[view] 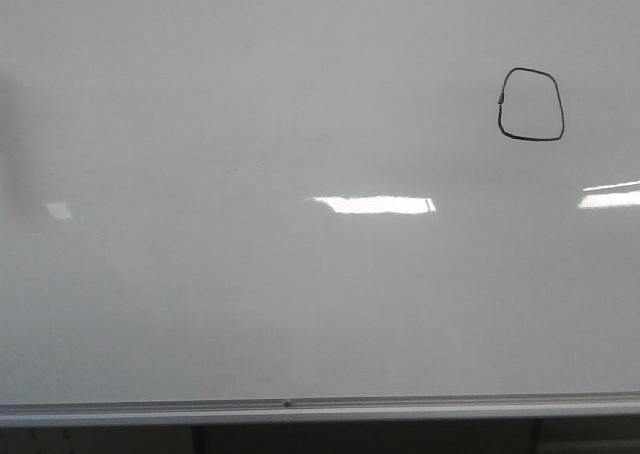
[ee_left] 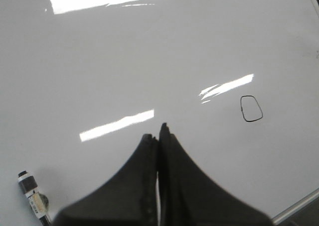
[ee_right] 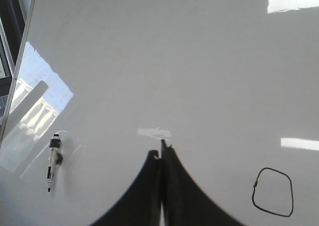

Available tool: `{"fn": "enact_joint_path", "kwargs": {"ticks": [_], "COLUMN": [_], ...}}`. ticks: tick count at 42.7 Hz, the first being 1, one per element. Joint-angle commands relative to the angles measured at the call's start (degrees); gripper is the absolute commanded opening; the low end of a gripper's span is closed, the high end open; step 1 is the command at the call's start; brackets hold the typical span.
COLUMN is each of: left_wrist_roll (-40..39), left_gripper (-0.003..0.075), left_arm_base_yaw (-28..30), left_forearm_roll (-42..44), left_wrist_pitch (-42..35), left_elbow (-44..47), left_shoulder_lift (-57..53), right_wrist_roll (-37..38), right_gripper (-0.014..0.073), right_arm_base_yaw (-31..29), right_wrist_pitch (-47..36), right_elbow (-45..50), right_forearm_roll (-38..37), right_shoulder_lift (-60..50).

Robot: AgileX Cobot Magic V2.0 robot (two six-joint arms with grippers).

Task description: Write number 0 on whiteboard

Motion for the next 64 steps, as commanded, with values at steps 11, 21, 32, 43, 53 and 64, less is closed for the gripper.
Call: {"fn": "enact_joint_path", "kwargs": {"ticks": [11, 21, 32, 43, 53, 64], "left_wrist_roll": [-0.06, -0.06, -15.14, -45.99, -46.61, -46.84], "left_gripper": [-0.0020, -0.0020, -0.0020, -0.0020, -0.0020, -0.0020], "left_arm_base_yaw": [0.08, 0.08, 0.43, -0.61, -5.42, -6.32], "left_forearm_roll": [-2.85, -2.71, 13.04, 47.37, 51.41, 51.08], "left_wrist_pitch": [-3.35, -3.72, -17.07, -30.80, -38.83, -47.06], "left_elbow": [-0.97, -0.97, 4.49, 16.30, 26.77, 38.66], "left_shoulder_lift": [-4.35, -4.35, -5.63, -5.63, -5.63, -5.63], "right_wrist_roll": [0.00, 0.00, 0.00, 0.00, 0.00, 0.00], "right_gripper": [-0.0069, -0.0069, -0.0069, -0.0069, -0.0069, -0.0069], "right_arm_base_yaw": [0.07, 0.07, 0.07, 0.07, 0.07, 0.07], "right_wrist_pitch": [-2.82, -2.74, -2.63, -2.61, -2.61, -2.61], "right_elbow": [-1.39, -1.39, -1.39, -1.39, -1.39, -1.39], "right_forearm_roll": [0.69, 0.69, 0.69, 0.69, 0.69, 0.69], "right_shoulder_lift": [0.44, 0.44, 0.44, 0.44, 0.44, 0.44]}}
